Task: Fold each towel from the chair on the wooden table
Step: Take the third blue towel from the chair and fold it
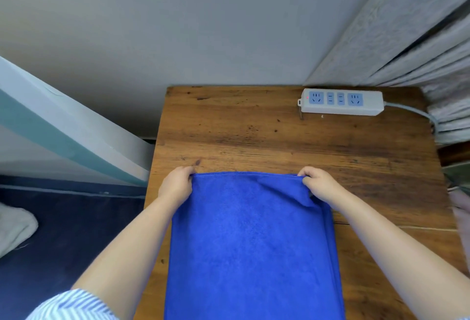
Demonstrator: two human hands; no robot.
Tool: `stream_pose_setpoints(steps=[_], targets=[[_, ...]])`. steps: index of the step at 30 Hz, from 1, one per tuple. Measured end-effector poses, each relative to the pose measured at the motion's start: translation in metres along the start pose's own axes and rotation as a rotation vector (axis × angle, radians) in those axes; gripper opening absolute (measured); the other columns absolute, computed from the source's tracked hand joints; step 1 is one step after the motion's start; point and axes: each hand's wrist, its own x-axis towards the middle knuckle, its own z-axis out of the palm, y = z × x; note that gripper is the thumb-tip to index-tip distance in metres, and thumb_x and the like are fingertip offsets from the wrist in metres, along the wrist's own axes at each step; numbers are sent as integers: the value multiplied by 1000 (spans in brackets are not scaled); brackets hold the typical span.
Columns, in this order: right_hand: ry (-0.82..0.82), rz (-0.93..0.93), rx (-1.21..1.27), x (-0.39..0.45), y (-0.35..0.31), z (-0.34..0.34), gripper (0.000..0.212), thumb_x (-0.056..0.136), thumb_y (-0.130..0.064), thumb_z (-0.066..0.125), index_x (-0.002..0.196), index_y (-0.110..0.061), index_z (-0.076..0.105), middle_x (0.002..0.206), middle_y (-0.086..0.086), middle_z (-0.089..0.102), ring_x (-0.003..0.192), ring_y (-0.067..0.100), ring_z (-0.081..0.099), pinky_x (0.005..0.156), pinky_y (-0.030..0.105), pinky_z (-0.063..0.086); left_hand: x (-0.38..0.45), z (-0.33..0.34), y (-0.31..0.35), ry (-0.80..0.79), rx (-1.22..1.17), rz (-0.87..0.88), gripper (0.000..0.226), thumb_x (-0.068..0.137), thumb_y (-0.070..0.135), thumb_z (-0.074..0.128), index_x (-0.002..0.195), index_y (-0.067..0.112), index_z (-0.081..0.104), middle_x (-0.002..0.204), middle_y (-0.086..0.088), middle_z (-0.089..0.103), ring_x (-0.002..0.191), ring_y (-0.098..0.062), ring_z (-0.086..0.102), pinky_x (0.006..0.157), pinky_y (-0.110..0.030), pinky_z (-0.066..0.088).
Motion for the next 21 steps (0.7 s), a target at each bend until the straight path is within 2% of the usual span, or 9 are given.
stream_pose_setpoints(steps=[2, 5, 9, 12, 15, 17, 21], targets=[[118, 22, -43, 2, 1, -3, 31, 83, 6, 36, 75, -12, 60, 83, 11, 59, 77, 24, 51, 66, 28, 39, 2, 2, 0, 31, 20, -14, 28, 92, 8, 40, 112, 9, 60, 116, -13, 59, 106, -32, 53, 82, -34, 43], [300, 3, -278, 0, 2, -7, 28, 85, -1, 44, 98, -4, 68, 104, 14, 66, 101, 30, 56, 77, 27, 41, 3, 2, 0, 62, 103, -19, 22, 91, 16, 48, 104, 9, 63, 108, -11, 58, 103, -29, 53, 77, -35, 45], [358, -14, -526, 0, 7, -9, 26, 84, 1, 49, 98, -3, 70, 117, 13, 57, 116, 31, 42, 92, 33, 39, 3, -2, -11, 17, 120, 17, 25, 90, 26, 54, 97, 6, 67, 116, -8, 54, 110, -25, 47, 86, -33, 43], [351, 5, -602, -1, 10, -7, 25, 85, 3, 49, 101, 0, 68, 129, 11, 52, 121, 29, 40, 92, 34, 41, 0, -2, -18, -74, 138, 147, 23, 88, 28, 58, 96, 8, 68, 132, -2, 49, 124, -22, 39, 99, -30, 36], [332, -7, -635, -4, 10, -3, 25, 84, 7, 47, 99, 3, 66, 122, 14, 55, 113, 31, 47, 85, 34, 45, -4, -1, -17, -132, 158, 190, 22, 88, 28, 58, 97, 10, 68, 133, -2, 46, 125, -21, 34, 103, -31, 33], [333, -15, -664, -4, 9, -4, 23, 83, 9, 46, 91, 4, 67, 110, 16, 58, 104, 30, 50, 80, 32, 44, -4, -1, -14, -147, 214, 192, 22, 88, 29, 57, 96, 11, 66, 129, -3, 46, 122, -22, 35, 100, -32, 34], [254, -3, -795, -5, 0, -8, 24, 83, 3, 47, 92, -3, 69, 101, 11, 62, 104, 28, 49, 74, 29, 41, -2, -6, -5, -196, 402, 239, 21, 89, 28, 52, 95, 11, 64, 121, -4, 48, 117, -24, 38, 92, -33, 36]])
